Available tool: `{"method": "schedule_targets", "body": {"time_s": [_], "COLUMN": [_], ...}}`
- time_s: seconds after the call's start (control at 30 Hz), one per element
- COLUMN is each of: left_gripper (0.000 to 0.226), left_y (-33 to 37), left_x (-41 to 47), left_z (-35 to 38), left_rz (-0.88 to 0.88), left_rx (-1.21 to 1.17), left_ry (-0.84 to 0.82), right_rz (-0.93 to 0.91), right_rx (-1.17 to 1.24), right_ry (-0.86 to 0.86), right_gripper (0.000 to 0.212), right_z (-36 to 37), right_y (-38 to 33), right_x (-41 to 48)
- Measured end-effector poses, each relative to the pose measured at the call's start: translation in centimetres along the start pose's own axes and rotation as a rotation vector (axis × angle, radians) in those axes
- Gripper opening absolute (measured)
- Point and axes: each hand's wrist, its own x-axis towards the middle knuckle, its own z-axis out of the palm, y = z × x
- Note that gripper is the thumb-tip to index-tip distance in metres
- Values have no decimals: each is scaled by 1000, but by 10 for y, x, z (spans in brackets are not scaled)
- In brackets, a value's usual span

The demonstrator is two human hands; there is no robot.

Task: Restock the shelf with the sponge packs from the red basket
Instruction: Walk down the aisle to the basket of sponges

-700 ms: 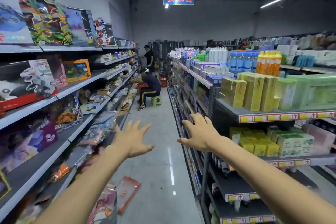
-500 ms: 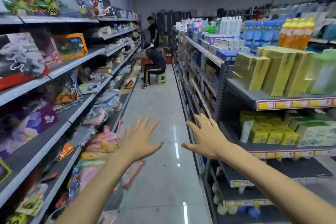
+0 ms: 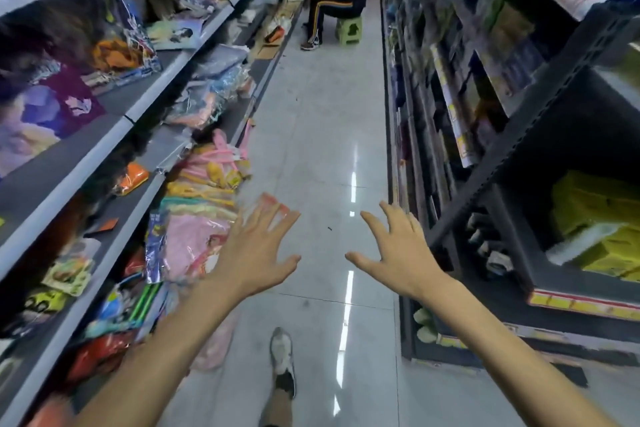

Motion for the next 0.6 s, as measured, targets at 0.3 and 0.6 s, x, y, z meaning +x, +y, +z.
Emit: {"method": "schedule_targets", "body": {"time_s": [0.3, 0.6], "left_gripper": [85, 90], "left_y": [-106, -167], "left_x": [187, 380], "left_z": [-20, -56], "left_rz": [-2, 11], "left_rx": [-54, -60], "left_ry": [-44, -83], "right_rz": [19, 128], "right_rx": [-59, 33], "right_ry": [-146, -63], "right_gripper": [104, 95], "right_z": [-16, -62], "right_y": [-14, 17], "right_x": [210, 394]}}
